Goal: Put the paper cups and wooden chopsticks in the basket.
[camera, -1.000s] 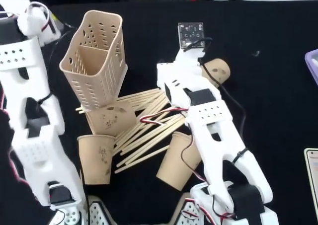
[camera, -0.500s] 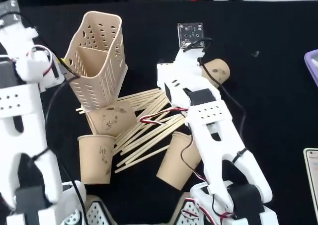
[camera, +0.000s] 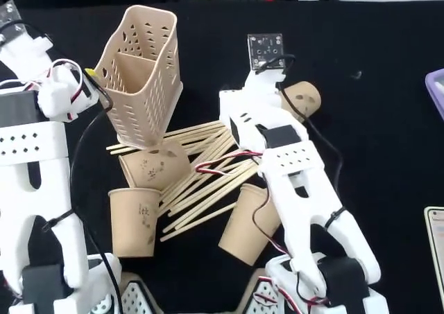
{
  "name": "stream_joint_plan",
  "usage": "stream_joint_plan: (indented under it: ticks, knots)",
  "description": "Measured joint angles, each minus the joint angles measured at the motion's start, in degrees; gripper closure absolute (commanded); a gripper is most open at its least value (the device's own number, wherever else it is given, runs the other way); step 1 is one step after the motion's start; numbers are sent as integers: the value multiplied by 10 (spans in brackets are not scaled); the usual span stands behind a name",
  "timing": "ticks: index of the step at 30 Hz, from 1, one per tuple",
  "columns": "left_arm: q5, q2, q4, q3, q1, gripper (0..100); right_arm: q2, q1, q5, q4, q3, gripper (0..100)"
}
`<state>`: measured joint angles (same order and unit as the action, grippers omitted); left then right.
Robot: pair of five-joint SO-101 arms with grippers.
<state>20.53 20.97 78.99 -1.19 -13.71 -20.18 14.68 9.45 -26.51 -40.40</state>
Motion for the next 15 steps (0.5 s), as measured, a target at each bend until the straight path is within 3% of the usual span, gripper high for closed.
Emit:
stream_joint_plan:
  ticks: [8,15]
  knots:
    - [11,-9,4,41,4,700,0,0,0,0,0,772]
    - [58,-11,3,48,8,698,0,0,0,0,0,772]
